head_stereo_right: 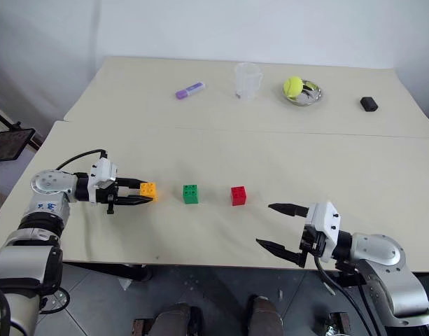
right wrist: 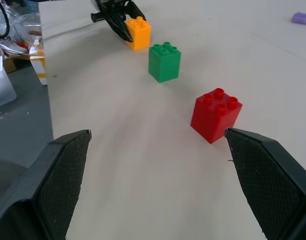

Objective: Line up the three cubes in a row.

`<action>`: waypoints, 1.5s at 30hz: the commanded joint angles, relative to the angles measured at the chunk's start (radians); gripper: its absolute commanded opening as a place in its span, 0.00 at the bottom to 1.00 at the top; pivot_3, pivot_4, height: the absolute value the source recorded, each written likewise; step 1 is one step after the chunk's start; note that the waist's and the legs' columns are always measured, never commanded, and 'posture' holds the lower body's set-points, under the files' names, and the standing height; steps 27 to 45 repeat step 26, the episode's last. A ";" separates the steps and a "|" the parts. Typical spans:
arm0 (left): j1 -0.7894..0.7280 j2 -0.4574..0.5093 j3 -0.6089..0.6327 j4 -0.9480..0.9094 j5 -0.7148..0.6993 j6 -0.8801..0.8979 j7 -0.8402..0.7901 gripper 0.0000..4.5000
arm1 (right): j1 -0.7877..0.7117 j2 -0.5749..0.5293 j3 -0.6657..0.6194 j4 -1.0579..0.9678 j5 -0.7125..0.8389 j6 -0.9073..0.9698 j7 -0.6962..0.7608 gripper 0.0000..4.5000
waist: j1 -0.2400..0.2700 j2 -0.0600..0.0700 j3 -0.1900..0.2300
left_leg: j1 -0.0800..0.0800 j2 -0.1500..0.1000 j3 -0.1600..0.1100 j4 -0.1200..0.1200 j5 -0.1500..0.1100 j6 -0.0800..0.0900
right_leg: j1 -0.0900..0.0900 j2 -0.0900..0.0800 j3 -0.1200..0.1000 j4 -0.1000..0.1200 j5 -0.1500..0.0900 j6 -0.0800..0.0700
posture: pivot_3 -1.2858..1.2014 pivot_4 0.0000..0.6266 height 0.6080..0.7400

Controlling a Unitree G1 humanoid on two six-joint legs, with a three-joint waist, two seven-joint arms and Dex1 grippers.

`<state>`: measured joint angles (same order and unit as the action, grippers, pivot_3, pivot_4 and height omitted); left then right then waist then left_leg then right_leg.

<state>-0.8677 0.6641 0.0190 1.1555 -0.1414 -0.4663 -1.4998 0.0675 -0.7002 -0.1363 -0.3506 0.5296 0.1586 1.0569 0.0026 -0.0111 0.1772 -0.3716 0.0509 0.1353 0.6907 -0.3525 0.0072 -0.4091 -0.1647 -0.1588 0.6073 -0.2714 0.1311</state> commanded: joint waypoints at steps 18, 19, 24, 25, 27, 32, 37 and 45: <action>0.165 0.221 0.155 -0.360 -0.119 0.249 -0.010 0.88 | -0.375 -0.209 0.043 0.121 0.071 0.164 0.225 1.00 | -0.026 0.000 0.001 | -0.001 0.002 0.000 0.003 -0.001 0.001 | -0.003 0.000 0.002 0.005 0.000 0.000 | 0.52 0.24 1.00; 0.176 0.228 0.158 -0.391 -0.128 0.271 -0.006 0.88 | -0.399 -0.212 0.054 0.137 0.065 0.167 0.238 1.00 | -0.023 0.000 0.001 | -0.001 0.002 0.000 0.004 -0.001 0.001 | -0.003 0.000 0.001 0.005 0.000 0.000 | 0.52 0.24 1.00; 0.248 0.265 0.200 -0.571 -0.192 0.411 0.011 0.88 | -0.573 -0.235 0.133 0.277 0.002 0.174 0.340 1.00 | -0.020 0.000 0.001 | -0.003 0.002 0.001 0.007 -0.002 0.002 | -0.003 0.000 0.002 0.005 0.000 0.000 | 0.52 0.24 1.00; 0.262 0.268 0.204 -0.585 -0.190 0.414 0.018 0.88 | -0.582 -0.229 0.141 0.295 -0.009 0.165 0.347 1.00 | -0.021 0.000 0.001 | -0.003 0.002 0.001 0.007 -0.002 0.002 | -0.003 0.000 0.002 0.005 0.000 0.000 | 0.52 0.24 1.00; 0.278 0.267 0.213 -0.591 -0.183 0.378 0.035 0.88 | -0.584 -0.221 0.146 0.304 -0.018 0.157 0.350 1.00 | -0.021 0.000 0.001 | -0.003 0.002 0.001 0.007 -0.002 0.001 | -0.003 0.000 0.002 0.005 0.000 0.000 | 0.52 0.24 1.00; 0.278 0.267 0.213 -0.591 -0.183 0.378 0.035 0.88 | -0.584 -0.221 0.146 0.304 -0.018 0.157 0.350 1.00 | -0.021 0.000 0.001 | -0.003 0.002 0.001 0.007 -0.002 0.001 | -0.003 0.000 0.002 0.005 0.000 0.000 | 0.52 0.24 1.00; 0.278 0.267 0.213 -0.591 -0.183 0.378 0.035 0.88 | -0.584 -0.221 0.146 0.304 -0.018 0.157 0.350 1.00 | -0.021 0.000 0.001 | -0.003 0.002 0.001 0.007 -0.002 0.001 | -0.003 0.000 0.002 0.005 0.000 0.000 | 0.52 0.24 1.00; 0.278 0.267 0.213 -0.591 -0.183 0.378 0.035 0.88 | -0.584 -0.221 0.146 0.304 -0.018 0.157 0.350 1.00 | -0.021 0.000 0.001 | -0.003 0.002 0.001 0.007 -0.002 0.001 | -0.003 0.000 0.002 0.005 0.000 0.000 | 0.52 0.24 1.00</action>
